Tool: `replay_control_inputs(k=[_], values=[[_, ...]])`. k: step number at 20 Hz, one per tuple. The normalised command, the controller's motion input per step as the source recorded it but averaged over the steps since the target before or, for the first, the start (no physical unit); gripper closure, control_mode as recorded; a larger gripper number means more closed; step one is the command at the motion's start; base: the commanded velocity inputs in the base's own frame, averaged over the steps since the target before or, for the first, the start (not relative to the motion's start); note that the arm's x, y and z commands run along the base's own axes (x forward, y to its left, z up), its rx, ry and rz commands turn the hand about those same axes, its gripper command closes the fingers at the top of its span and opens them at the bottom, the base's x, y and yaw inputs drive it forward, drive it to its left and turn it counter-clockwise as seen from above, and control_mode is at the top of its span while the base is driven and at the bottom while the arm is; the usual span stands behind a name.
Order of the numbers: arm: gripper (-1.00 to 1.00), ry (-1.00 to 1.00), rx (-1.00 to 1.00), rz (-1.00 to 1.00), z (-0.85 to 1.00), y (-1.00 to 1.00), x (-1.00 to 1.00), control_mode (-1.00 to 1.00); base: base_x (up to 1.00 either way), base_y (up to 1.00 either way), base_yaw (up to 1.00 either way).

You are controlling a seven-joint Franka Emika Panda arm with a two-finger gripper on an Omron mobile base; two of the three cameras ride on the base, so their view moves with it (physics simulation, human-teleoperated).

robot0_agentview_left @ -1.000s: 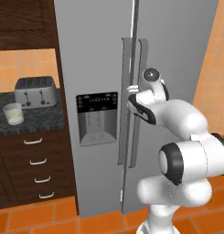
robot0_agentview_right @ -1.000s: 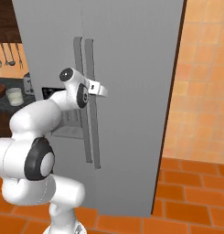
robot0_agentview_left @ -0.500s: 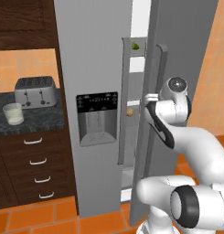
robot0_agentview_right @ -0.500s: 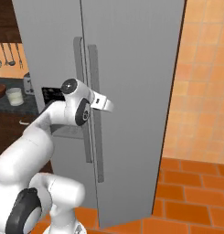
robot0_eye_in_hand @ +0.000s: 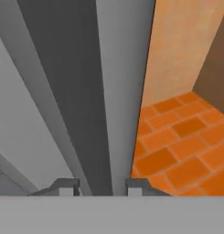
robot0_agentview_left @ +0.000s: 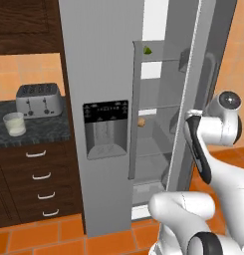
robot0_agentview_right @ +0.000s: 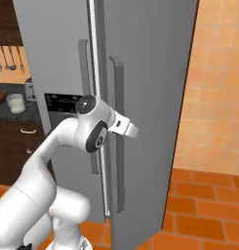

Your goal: Grab a lemon wedge from the fridge and one ice cube from the ice bowl, and put them in the glass of lemonade.

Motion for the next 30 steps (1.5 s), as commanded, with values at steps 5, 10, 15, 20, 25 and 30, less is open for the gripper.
replay_control_inputs(k=[5, 10, 15, 20, 25, 30], values=[[-1.0, -0.07, 0.03, -0.02, 0.53, -0.36, -0.83, -1.0, 0.0, 0.0, 0.0], [-1.0, -0.16, -0.07, 0.03, 0.99, 0.36, -0.96, -1.0, 0.0, 0.0, 0.0], [-1.0, -0.14, -0.15, 0.02, 0.89, 0.76, -0.73, -1.0, 0.0, 0.0, 0.0], [-1.0, 0.12, -0.35, 0.01, 0.14, 1.0, 0.48, -1.0, 0.0, 0.0, 0.0], [-1.0, 0.54, -0.49, 0.0, -0.03, 0.68, 1.0, -1.0, 0.0, 0.0, 0.0], [-1.0, 0.43, -0.41, -0.23, -0.34, 0.02, 1.0, -1.0, 0.0, 0.0, 0.0]])
